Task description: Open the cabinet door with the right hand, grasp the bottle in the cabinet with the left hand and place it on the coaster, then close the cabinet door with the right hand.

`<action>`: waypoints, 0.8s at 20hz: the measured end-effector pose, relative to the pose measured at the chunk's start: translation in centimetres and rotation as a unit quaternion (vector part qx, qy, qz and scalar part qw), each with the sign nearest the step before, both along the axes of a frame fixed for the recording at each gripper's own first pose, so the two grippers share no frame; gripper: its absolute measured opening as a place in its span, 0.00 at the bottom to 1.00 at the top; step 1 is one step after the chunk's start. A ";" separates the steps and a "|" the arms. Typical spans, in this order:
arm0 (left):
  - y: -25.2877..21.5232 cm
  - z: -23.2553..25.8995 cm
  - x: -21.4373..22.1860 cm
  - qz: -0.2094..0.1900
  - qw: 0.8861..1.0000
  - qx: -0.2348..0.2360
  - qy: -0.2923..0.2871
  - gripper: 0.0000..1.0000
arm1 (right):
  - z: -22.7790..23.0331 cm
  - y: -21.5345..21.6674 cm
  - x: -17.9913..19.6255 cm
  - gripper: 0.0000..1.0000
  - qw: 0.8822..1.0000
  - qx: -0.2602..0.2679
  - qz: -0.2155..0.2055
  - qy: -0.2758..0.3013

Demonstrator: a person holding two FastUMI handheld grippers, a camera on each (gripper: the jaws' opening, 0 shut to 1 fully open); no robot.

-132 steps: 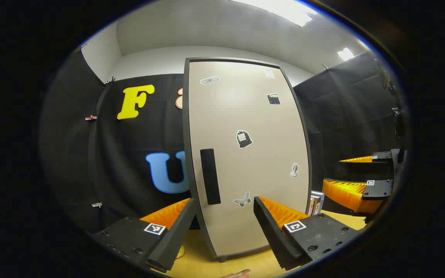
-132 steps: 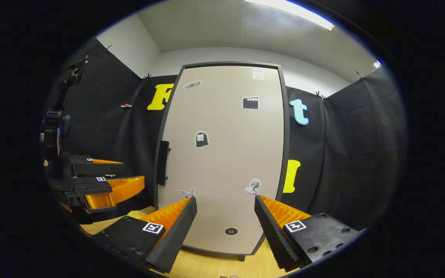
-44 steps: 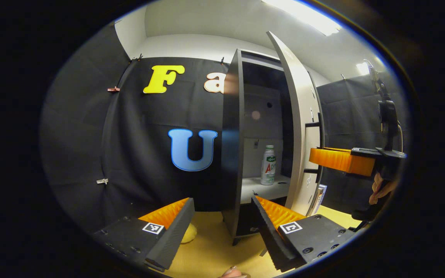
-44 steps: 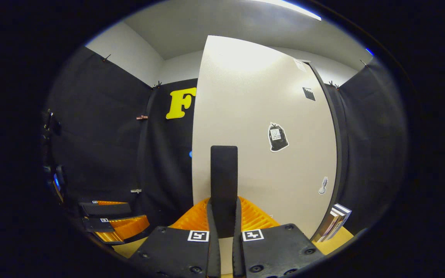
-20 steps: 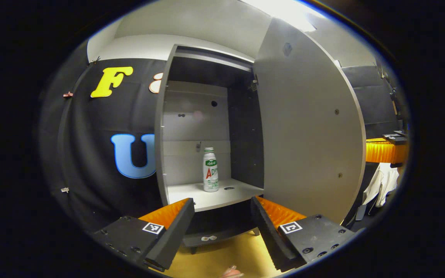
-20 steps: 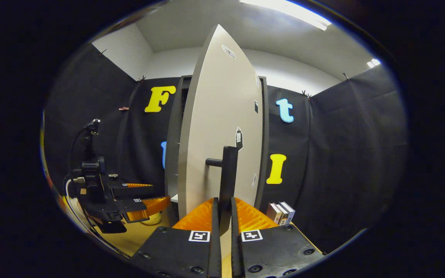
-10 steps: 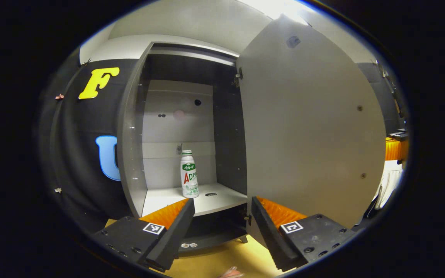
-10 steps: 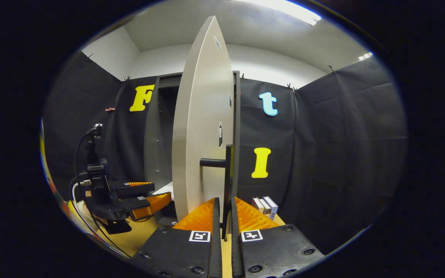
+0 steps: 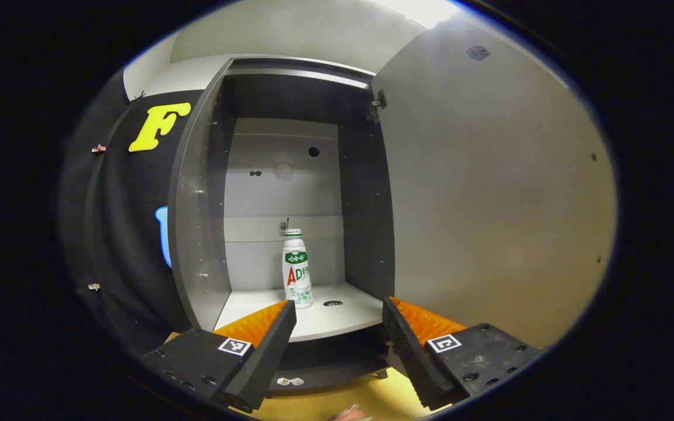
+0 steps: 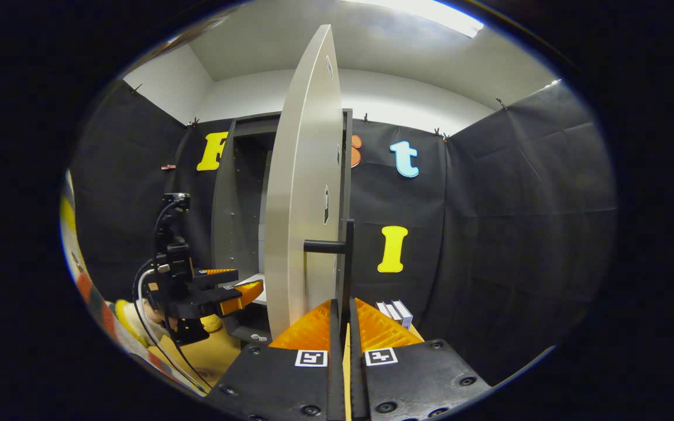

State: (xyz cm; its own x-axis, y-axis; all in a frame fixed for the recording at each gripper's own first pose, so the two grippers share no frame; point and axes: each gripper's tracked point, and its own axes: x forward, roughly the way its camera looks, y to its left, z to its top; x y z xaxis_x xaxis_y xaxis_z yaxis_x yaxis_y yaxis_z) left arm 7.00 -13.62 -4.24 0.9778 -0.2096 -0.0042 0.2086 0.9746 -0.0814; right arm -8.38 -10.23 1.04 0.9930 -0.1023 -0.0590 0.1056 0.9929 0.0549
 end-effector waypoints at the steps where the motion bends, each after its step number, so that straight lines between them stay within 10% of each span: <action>1: 0.4 0.1 0.9 0.004 1.000 0.004 -0.004 0.94 | -0.1 -0.1 0.1 0.08 1.000 -0.001 0.000 -0.001; 16: 4.5 -1.4 18.4 0.059 0.998 0.025 -0.006 0.94 | 0.6 -1.4 -3.9 0.08 0.999 -0.018 -0.027 0.021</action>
